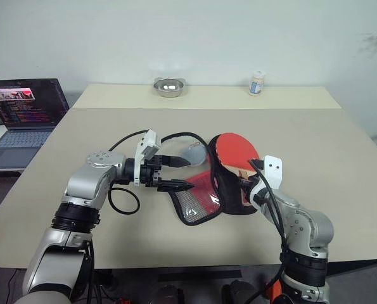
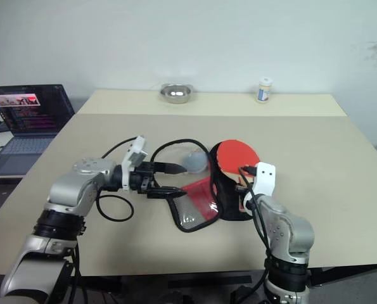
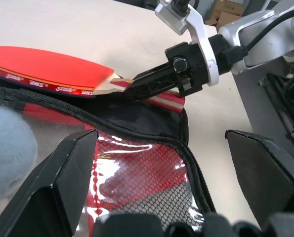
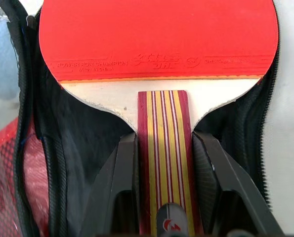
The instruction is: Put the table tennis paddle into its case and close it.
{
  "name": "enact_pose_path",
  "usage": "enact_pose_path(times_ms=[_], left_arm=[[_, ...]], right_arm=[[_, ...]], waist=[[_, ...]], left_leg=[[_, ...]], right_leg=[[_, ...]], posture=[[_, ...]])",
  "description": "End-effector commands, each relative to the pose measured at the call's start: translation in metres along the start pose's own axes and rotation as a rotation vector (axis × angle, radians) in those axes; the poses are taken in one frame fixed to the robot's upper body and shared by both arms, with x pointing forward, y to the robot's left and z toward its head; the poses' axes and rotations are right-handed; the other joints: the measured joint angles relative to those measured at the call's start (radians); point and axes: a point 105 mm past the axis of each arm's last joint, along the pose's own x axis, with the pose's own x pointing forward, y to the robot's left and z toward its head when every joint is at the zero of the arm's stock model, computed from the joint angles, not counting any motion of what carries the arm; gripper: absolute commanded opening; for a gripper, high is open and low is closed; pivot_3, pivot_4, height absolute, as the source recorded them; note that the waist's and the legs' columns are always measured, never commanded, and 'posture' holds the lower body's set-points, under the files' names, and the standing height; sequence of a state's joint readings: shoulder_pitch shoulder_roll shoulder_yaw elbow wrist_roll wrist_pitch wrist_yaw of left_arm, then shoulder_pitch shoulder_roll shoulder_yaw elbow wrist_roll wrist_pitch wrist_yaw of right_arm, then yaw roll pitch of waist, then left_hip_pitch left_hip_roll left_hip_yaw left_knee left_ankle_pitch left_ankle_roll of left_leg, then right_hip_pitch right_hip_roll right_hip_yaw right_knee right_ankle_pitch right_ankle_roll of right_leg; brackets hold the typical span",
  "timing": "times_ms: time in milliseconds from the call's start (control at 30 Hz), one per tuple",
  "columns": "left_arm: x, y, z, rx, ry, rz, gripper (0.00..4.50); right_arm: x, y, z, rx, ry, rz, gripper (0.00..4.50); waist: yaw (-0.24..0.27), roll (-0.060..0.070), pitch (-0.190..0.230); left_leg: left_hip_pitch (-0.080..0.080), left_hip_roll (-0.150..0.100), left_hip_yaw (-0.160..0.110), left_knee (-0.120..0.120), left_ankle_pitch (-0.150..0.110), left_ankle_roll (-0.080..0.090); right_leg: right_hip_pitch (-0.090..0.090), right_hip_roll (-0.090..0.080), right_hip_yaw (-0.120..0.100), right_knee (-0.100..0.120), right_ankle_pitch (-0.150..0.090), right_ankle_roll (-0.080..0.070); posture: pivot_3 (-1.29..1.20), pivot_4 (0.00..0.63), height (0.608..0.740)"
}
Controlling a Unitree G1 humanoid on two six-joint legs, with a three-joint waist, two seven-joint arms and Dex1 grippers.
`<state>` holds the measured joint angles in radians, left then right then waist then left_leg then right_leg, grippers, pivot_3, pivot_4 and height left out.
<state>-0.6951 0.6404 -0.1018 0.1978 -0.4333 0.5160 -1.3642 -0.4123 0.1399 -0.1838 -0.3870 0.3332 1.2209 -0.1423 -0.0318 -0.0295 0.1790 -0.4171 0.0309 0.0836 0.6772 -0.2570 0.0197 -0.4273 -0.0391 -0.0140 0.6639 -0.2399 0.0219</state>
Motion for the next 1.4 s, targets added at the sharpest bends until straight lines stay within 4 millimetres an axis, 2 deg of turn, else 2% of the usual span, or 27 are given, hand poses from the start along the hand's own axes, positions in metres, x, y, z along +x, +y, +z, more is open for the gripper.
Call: enact_pose_path(times_ms=[33, 200, 400, 567, 800, 900, 1000, 1100, 1167, 1400], left_arm=[[0.001, -0.003, 0.012, 0.05, -0.02, -0.011, 4.5], [0.001, -0.003, 0.012, 0.048, -0.02, -0.01, 4.5], [0.0, -0.004, 0.012, 0.048, -0.02, -0.007, 4.5], [0.0, -0.004, 0.012, 0.048, -0.018, -0.006, 4.5], [-0.001, -0.004, 0.01, 0.047, -0.016, -0.003, 4.5], [-0.002, -0.005, 0.009, 0.044, -0.015, 0.0, 4.5], [-0.007, -0.005, 0.006, 0.034, -0.008, 0.015, 4.5], [-0.022, -0.007, -0.004, 0.011, 0.027, 0.052, 4.5], [-0.034, -0.01, -0.014, -0.006, 0.067, 0.079, 4.5], [-0.071, -0.004, -0.053, -0.085, 0.2, 0.196, 4.5]], right_arm=[[-0.003, 0.014, 0.011, -0.012, -0.064, 0.034, 1.08], [-0.003, 0.019, 0.008, -0.027, -0.062, 0.032, 1.08], [-0.001, 0.007, 0.006, -0.027, -0.06, -0.019, 1.08], [0.0, 0.008, 0.003, -0.028, -0.05, -0.01, 1.08], [-0.002, 0.011, 0.003, -0.045, -0.057, 0.01, 3.46], [-0.006, 0.014, 0.008, -0.109, -0.076, 0.034, 4.48], [-0.017, 0.021, 0.017, -0.234, -0.113, 0.095, 4.48], [-0.046, 0.041, 0.024, -0.364, -0.125, 0.332, 4.48], [-0.067, 0.048, 0.03, -0.452, -0.131, 0.467, 4.48], [-0.117, 0.04, 0.068, -0.665, -0.143, 0.7, 4.48]], waist=[[0.0, 0.0, 0.0], [0.0, 0.0, 0.0], [0.0, 0.0, 0.0], [0.0, 0.0, 0.0], [0.0, 0.0, 0.0], [0.0, 0.0, 0.0], [0.0, 0.0, 0.0], [-0.001, 0.0, 0.0], [-0.003, 0.0, 0.0], [0.003, 0.0, 0.0]], left_leg=[[0.0, 0.0, 0.0, 0.0, 0.0, 0.0], [0.0, 0.0, 0.0, 0.0, 0.0, 0.0], [0.0, 0.0, 0.0, 0.0, 0.0, 0.0], [0.0, 0.0, 0.0, 0.0, 0.0, 0.0], [0.0, 0.0, 0.0, 0.0, 0.0, 0.0], [0.0, 0.0, 0.0, 0.0, 0.0, 0.0], [0.0, 0.0, 0.0, 0.0, 0.0, 0.0], [0.0, 0.0, 0.0, 0.0, 0.0, 0.0], [0.0, 0.001, 0.0, -0.001, 0.0, 0.0], [0.002, 0.001, -0.001, 0.0, 0.0, 0.0]], right_leg=[[0.0, 0.0, 0.0, 0.0, 0.0, 0.0], [0.0, 0.0, 0.0, 0.0, 0.0, 0.0], [0.0, 0.0, 0.0, 0.0, 0.0, 0.0], [0.0, 0.0, 0.0, 0.0, 0.0, 0.0], [0.0, 0.0, 0.0, 0.0, 0.0, 0.0], [0.0, 0.0, 0.0, 0.0, 0.0, 0.0], [0.0, 0.0, 0.0, 0.0, 0.0, 0.0], [0.0, 0.0, 0.0, -0.001, 0.0, 0.0], [0.0, 0.0, 0.0, -0.001, 0.0, 0.0], [0.002, -0.001, -0.003, -0.002, -0.001, 0.0]], posture=[[0.0, 0.15, 0.74], [0.0, 0.15, 0.74], [0.0, 0.15, 0.74], [0.0, 0.15, 0.74], [0.0, 0.15, 0.74], [0.0, 0.15, 0.74], [0.0, 0.15, 0.74], [0.0, 0.15, 0.74], [0.0, 0.15, 0.74], [0.0, 0.15, 0.74]])
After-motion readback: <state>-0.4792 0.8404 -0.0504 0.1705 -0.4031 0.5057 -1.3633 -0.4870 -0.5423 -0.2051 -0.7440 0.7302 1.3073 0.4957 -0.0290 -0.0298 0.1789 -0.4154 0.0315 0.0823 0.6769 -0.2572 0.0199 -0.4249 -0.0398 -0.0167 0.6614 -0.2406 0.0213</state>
